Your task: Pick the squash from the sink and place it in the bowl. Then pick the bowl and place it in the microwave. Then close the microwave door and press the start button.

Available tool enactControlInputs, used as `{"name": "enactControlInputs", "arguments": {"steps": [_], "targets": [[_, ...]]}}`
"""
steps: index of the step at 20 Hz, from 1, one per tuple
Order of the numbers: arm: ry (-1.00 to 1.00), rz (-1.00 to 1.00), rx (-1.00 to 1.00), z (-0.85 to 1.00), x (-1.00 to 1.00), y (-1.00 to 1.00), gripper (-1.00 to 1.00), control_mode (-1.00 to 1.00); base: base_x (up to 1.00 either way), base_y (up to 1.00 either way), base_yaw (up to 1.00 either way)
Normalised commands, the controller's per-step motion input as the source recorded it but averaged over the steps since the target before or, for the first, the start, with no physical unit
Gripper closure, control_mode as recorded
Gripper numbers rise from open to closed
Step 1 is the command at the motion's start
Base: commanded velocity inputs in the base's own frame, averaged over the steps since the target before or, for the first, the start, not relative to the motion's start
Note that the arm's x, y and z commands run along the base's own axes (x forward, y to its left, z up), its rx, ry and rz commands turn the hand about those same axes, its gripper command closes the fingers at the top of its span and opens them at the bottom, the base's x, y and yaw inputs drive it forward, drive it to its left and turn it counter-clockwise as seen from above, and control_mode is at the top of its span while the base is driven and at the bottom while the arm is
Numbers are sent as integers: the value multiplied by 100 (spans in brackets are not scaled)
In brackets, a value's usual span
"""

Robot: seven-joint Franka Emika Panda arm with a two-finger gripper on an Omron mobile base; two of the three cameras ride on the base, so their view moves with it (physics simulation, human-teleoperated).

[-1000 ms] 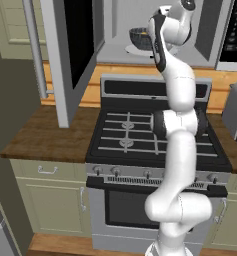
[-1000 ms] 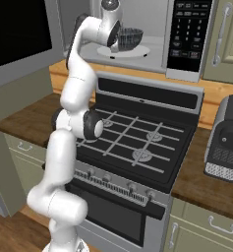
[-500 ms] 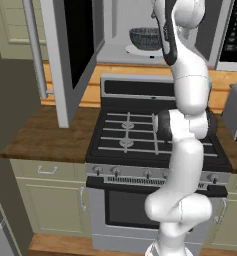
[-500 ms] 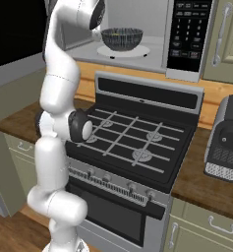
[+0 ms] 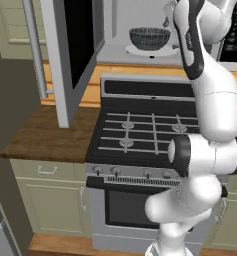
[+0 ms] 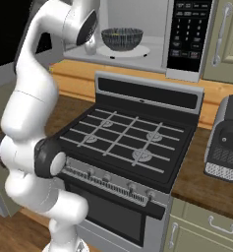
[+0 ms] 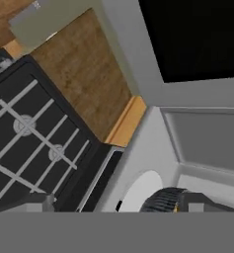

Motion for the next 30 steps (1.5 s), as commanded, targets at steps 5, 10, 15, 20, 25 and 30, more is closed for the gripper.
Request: {"name": "enactControlInputs", "arguments": {"steps": [5,10,15,20,25,30], "targets": [[-21,0,11,-99,-100,7,-100,-100,0,0,0],[-22,0,6,-22,-100,44,-100,-100,0,0,0],[0,4,12,8,-100,55,-100,-100,0,0,0],[0,8,2,28,-100,47,-100,-100,0,0,0],[0,0,13,30,-97,69,-100,-100,0,0,0],[-7,-5,24,3,-65,97,-100,-100,0,0,0]]}}
